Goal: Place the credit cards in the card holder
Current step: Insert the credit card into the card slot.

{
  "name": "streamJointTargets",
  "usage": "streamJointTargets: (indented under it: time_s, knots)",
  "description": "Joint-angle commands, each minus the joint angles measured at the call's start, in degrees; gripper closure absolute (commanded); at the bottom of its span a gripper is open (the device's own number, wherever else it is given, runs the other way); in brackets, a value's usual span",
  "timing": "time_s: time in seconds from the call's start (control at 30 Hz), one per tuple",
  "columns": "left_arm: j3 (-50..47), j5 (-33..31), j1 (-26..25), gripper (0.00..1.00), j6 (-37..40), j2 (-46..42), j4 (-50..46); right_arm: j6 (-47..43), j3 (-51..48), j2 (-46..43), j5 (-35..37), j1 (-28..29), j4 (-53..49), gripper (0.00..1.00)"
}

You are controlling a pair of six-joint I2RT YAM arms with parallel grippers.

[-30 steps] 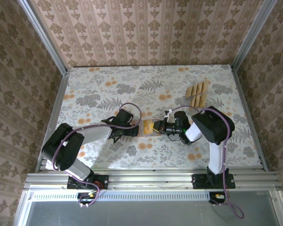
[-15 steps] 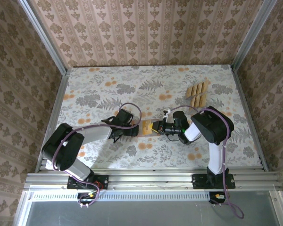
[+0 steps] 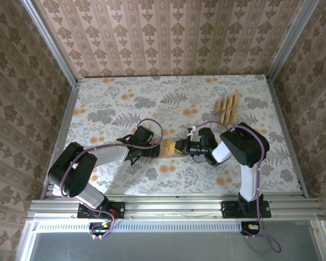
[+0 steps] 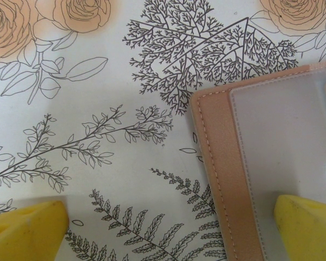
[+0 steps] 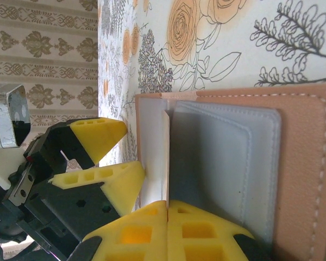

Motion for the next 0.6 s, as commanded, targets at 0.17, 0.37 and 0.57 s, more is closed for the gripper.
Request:
streamJointTargets:
  time_s: [0.17, 0.37, 0.57]
  knots:
    - [1.6, -0.3, 0.4, 0.0, 1.4, -1.9, -6.4, -5.9, 1.1, 0.0, 3.2, 0.4, -10.9, 1.0]
    - [3.0, 1.2, -0.3, 0.0, 1.4, -1.8, -6.3, -5.7, 1.3, 0.2, 3.0, 0.4, -10.9, 1.0]
    - [3.2, 1.7, -2.0, 0.0, 1.3, -0.6, -4.3, -5.5, 1.3, 0.2, 3.0, 0.4, -10.6, 1.0]
